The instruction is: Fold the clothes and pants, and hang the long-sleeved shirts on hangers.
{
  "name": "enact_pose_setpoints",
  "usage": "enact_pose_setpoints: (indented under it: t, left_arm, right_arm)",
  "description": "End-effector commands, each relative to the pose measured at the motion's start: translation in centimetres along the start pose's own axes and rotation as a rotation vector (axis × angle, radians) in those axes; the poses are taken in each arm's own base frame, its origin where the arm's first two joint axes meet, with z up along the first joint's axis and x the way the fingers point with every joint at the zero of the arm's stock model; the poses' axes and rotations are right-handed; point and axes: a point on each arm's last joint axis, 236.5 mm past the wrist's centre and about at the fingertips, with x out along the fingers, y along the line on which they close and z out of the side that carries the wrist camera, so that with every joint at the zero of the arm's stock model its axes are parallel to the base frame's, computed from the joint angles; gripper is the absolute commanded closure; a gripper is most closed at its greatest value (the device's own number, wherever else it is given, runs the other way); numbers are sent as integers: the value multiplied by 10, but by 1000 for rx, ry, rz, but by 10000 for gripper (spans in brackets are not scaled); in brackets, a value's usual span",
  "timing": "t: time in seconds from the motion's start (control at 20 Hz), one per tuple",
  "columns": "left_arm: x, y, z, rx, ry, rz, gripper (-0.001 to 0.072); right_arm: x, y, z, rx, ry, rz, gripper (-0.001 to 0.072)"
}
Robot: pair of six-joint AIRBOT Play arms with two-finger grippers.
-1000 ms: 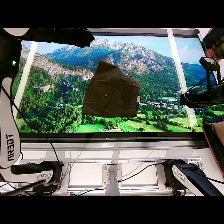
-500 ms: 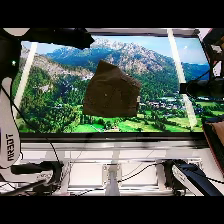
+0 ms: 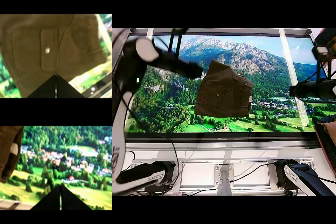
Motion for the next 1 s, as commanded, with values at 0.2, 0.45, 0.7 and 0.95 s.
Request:
enact_pose_setpoints:
  t: [0.2,0.45,0.7,0.95]
  left_arm:
    - [49,33,-149,-102,148,73,677]
    - [80,46,-154,-266,130,93,95]
    - [112,69,-145,-318,78,134,96]
    - [133,87,-133,-329,11,167,97]
  right_arm:
    - [67,70,-55,-1,116,288,661]
    - [98,97,-59,111,162,404,380]
    - [124,113,-70,168,250,477,380]
    - [140,141,-58,302,252,612,356]
